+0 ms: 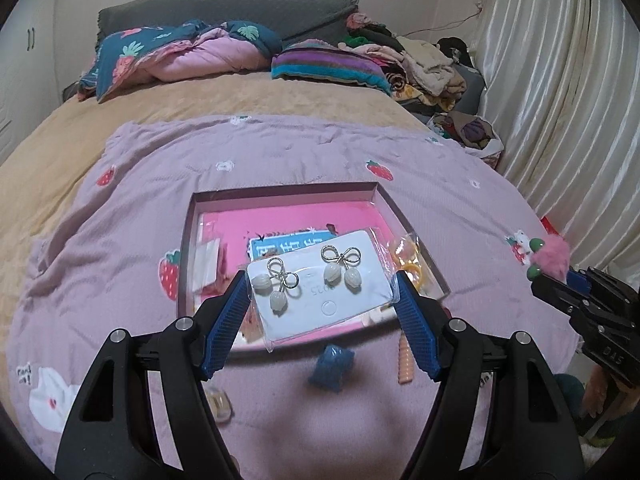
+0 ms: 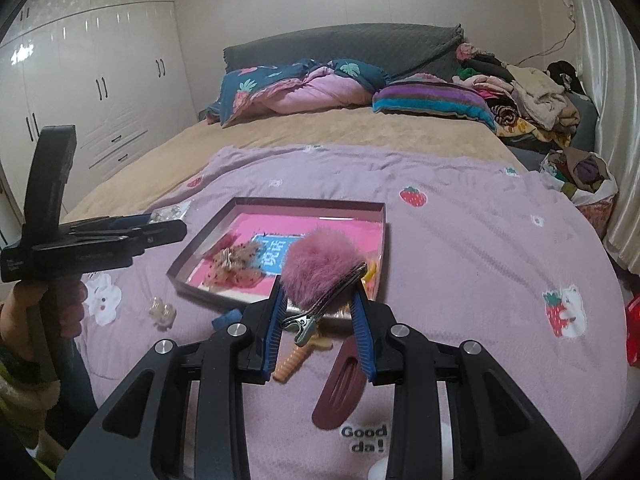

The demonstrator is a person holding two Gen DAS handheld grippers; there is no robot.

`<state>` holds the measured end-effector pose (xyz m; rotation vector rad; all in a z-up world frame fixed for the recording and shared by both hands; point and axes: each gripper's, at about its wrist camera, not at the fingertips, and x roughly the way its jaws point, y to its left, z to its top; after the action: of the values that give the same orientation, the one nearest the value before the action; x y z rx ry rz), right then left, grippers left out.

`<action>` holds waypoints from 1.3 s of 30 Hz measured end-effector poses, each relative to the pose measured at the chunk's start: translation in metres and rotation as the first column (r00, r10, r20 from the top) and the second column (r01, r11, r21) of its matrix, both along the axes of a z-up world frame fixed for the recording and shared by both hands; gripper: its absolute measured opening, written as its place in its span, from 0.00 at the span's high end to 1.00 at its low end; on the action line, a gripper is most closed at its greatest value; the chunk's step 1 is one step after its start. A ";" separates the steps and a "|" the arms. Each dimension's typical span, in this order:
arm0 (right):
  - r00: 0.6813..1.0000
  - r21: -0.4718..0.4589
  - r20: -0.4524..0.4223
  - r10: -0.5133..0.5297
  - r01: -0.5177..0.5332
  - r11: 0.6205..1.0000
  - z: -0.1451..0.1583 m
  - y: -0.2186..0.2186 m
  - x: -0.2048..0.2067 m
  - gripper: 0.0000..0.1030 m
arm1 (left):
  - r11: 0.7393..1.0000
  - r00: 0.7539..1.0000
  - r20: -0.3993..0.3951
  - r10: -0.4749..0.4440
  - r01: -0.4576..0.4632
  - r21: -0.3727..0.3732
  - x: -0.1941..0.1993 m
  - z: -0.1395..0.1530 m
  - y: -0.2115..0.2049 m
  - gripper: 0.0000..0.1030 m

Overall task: Organize jewelry
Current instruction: 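Carry the pom-pom clip and earring card over the tray with both tools, then lower both held items into the tray and open both tools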

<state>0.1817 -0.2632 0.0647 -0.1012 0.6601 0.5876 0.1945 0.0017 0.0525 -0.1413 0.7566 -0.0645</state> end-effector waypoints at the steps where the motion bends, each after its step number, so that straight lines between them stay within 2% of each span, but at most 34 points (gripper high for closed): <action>1: 1.000 0.000 0.003 -0.001 0.001 1.000 0.001 0.001 0.004 0.71 | 1.000 1.000 -0.002 0.000 0.000 0.000 0.003 -0.001 0.000 0.38; 21: 0.999 0.003 -0.011 -0.032 0.032 0.999 0.002 0.021 0.078 0.71 | 1.000 0.997 -0.072 0.000 -0.002 -0.026 0.059 -0.030 0.006 0.38; 39: 0.996 -0.032 -0.094 -0.007 0.004 0.999 -0.033 0.041 0.121 0.70 | 0.999 0.986 -0.158 -0.051 0.049 -0.020 0.077 -0.071 -0.012 0.38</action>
<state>0.3030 -0.2220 0.0319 -0.1014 0.7614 0.5790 0.2714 -0.0101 -0.0186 -0.1442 0.9187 -0.1082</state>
